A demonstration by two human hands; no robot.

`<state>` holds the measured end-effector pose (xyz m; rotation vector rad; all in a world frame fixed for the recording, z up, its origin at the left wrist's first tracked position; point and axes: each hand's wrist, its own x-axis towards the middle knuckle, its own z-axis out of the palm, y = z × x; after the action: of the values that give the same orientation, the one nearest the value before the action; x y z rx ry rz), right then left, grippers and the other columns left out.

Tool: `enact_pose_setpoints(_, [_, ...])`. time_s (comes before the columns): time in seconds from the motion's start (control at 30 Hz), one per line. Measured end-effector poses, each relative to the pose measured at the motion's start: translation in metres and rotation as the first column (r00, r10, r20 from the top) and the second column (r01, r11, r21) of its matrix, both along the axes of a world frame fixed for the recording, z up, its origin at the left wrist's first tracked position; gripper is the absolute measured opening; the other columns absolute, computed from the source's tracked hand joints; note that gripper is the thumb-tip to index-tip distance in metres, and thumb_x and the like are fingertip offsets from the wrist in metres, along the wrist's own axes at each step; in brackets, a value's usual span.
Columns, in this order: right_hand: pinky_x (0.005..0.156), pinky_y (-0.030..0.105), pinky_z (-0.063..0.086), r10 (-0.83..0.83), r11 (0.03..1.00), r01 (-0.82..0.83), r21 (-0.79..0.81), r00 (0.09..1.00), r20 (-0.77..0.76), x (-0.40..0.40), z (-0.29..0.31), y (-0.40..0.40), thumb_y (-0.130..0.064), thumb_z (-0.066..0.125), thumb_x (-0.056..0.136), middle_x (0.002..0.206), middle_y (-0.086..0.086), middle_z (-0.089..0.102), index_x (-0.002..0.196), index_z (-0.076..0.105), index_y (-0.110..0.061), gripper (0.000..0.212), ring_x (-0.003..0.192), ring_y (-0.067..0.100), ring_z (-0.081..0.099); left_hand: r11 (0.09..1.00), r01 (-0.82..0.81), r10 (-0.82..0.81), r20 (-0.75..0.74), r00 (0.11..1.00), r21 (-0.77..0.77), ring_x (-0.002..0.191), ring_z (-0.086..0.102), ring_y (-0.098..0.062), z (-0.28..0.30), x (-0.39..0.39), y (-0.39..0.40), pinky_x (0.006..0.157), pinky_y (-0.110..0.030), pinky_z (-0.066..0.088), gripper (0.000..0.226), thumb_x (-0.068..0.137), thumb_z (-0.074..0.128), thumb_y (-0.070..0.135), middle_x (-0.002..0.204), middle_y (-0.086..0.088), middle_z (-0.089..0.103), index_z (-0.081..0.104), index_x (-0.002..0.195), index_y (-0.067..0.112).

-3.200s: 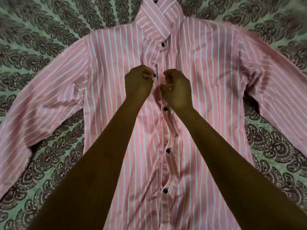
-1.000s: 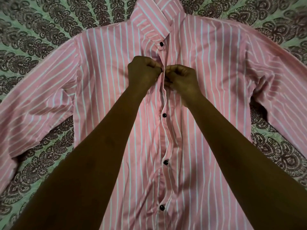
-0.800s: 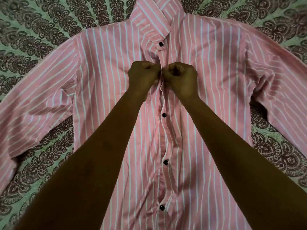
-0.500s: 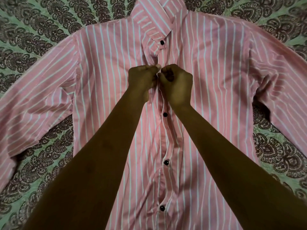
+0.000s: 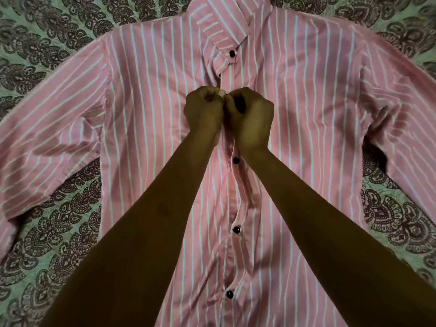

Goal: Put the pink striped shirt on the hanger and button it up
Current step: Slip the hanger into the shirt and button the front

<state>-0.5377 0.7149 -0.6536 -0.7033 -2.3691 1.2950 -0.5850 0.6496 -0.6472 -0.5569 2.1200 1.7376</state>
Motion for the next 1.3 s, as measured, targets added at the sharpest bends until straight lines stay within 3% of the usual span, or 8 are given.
enact_pose_setpoints(0.1, [0.058,0.029,0.041,-0.057,0.998,0.057,0.035,0.998,-0.008,-0.003,-0.001,-0.006,-0.018,0.058,0.082,0.068,0.005,0.066,0.071,0.065,-0.007,0.017,0.061,0.019,0.057,0.997,-0.059,0.057,0.036,0.998,0.059,0.075,0.064,-0.025,0.001,0.001,0.000,0.085,-0.046,0.055,0.018,0.073,0.060,0.002,0.071,-0.009,0.065,0.064,0.063,0.017])
enact_pose_setpoints(0.3, [0.049,0.010,0.035,-0.232,0.926,0.258,-0.276,0.965,0.122,-0.013,0.004,-0.008,-0.016,0.065,0.075,0.050,-0.013,0.053,0.059,0.062,-0.015,0.016,0.047,0.003,0.049,0.999,-0.029,0.029,-0.015,0.999,-0.019,0.069,0.060,-0.021,0.003,0.003,0.001,0.080,-0.040,0.056,0.025,0.072,0.054,0.002,0.065,-0.004,0.063,0.061,0.058,0.021])
enact_pose_setpoints(0.4, [0.050,0.021,0.038,-0.166,0.826,0.244,-0.508,0.967,0.194,-0.015,0.005,-0.002,-0.013,0.062,0.076,0.038,-0.012,0.047,0.044,0.054,-0.020,0.033,0.042,0.005,0.043,0.998,0.041,-0.042,-0.022,0.999,-0.045,0.073,0.062,-0.021,0.008,0.000,-0.003,0.083,-0.037,0.055,0.023,0.079,0.057,-0.001,0.072,-0.006,0.065,0.063,0.064,0.016])
enact_pose_setpoints(0.53, [0.039,0.017,0.032,-0.013,0.608,0.242,-0.756,0.955,0.296,-0.024,0.018,0.021,-0.005,0.055,0.084,0.036,-0.004,0.048,0.060,0.059,-0.006,0.025,0.032,0.009,0.041,0.975,0.180,-0.198,-0.138,0.970,-0.132,0.067,0.060,-0.014,0.011,-0.001,-0.008,0.076,-0.029,0.050,0.011,0.078,0.062,0.003,0.077,-0.009,0.070,0.064,0.073,0.013])
enact_pose_setpoints(0.73, [0.039,0.015,0.039,0.090,0.619,0.208,-0.757,0.939,0.331,-0.026,0.021,0.027,-0.004,0.056,0.085,0.047,0.003,0.056,0.066,0.060,-0.004,0.020,0.037,0.008,0.049,0.968,0.243,-0.247,-0.072,0.966,-0.054,0.063,0.056,-0.011,0.009,-0.003,-0.018,0.074,-0.029,0.050,0.018,0.074,0.072,0.003,0.066,0.001,0.060,0.061,0.070,0.017])
enact_pose_setpoints(0.9, [0.041,0.018,0.039,0.053,0.667,0.180,-0.723,0.956,0.287,-0.025,0.018,0.022,-0.002,0.057,0.084,0.045,0.003,0.053,0.059,0.060,-0.005,0.025,0.038,0.012,0.049,0.964,0.262,-0.266,0.094,0.959,0.052,0.049,0.053,-0.008,0.023,-0.013,-0.021,0.051,-0.018,0.047,0.020,0.077,0.066,-0.004,0.064,-0.006,0.055,0.059,0.067,0.013])
enact_pose_setpoints(1.07, [0.053,0.029,0.044,0.093,0.815,0.114,-0.568,0.942,0.321,-0.019,0.016,0.019,-0.006,0.057,0.081,0.057,0.007,0.057,0.060,0.063,-0.009,0.022,0.053,0.022,0.053,0.939,0.263,-0.269,0.001,0.963,-0.224,0.075,0.068,-0.032,0.029,-0.011,-0.028,0.077,-0.042,0.058,0.020,0.071,0.063,0.004,0.073,-0.014,0.069,0.067,0.061,0.020])
enact_pose_setpoints(1.3, [0.088,0.022,0.043,0.076,0.950,0.011,-0.311,0.961,0.266,0.074,0.058,0.009,-0.010,0.056,0.087,0.100,0.008,0.063,0.117,0.056,-0.007,0.030,0.091,0.013,0.056,0.869,0.391,-0.434,-0.087,0.897,-0.303,0.098,0.064,-0.021,0.052,0.071,-0.052,0.092,-0.027,0.046,0.022,0.079,0.059,0.015,0.101,-0.006,0.070,0.069,0.098,0.011])
